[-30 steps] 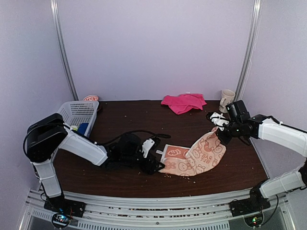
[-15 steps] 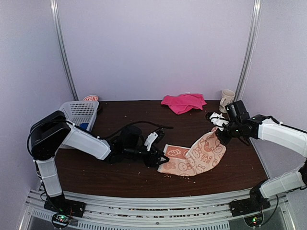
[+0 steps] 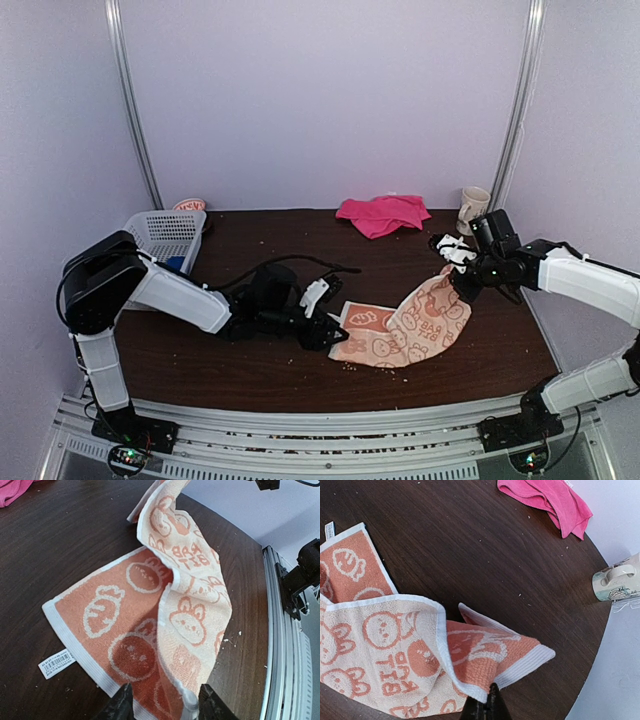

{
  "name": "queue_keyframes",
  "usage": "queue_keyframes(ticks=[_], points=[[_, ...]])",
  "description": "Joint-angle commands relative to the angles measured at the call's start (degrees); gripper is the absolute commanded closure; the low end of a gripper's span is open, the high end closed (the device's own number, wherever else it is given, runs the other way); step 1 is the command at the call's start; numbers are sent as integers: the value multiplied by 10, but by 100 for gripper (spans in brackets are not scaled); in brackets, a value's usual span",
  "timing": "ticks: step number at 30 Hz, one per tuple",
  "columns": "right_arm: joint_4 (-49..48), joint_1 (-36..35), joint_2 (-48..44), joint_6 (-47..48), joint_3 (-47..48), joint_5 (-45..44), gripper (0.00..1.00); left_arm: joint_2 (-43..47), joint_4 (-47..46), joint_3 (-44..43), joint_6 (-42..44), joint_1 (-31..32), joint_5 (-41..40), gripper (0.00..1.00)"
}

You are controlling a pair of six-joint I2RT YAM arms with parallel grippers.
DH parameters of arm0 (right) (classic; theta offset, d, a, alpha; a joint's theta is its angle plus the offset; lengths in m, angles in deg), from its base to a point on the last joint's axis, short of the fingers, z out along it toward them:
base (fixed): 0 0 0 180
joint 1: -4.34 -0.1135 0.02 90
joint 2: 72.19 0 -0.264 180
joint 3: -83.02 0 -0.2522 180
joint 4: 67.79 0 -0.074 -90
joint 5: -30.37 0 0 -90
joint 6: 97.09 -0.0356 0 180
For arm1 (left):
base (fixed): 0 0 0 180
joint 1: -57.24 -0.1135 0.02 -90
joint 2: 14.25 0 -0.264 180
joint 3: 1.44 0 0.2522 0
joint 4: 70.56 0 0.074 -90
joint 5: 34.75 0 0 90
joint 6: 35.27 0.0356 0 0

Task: Roll the towels
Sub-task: Pick up the towel from the center of the board.

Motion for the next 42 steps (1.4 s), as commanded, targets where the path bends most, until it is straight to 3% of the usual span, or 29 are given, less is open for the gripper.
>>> queue_keyframes(ticks=[1,5,9,13,17,26,31,39,42], points=[[-6,-5,-10,-2,-6,-11,100,16,0,6,7,2,-18,58],[-6,-6,-9,-2,-6,-12,100,14,-2,3,9,2,-20,72],[-5,-6,-8,-2,-7,-16,100,14,-4,-1,10,2,-15,100],[3,-6,-10,4,1,-44,100,53,14,5,22,2,-46,100],[42,7,-29,47,30,-73,100,149,46,26,44,2,-141,100],[254,29,-52,223,138,-32,100,392,91,81,97,2,-305,100],[332,29,-62,270,191,-21,100,493,121,98,138,2,-326,100],[446,27,-88,373,252,90,100,640,153,132,180,3,-300,100],[508,27,-90,472,267,146,97,674,167,139,180,4,-302,100]])
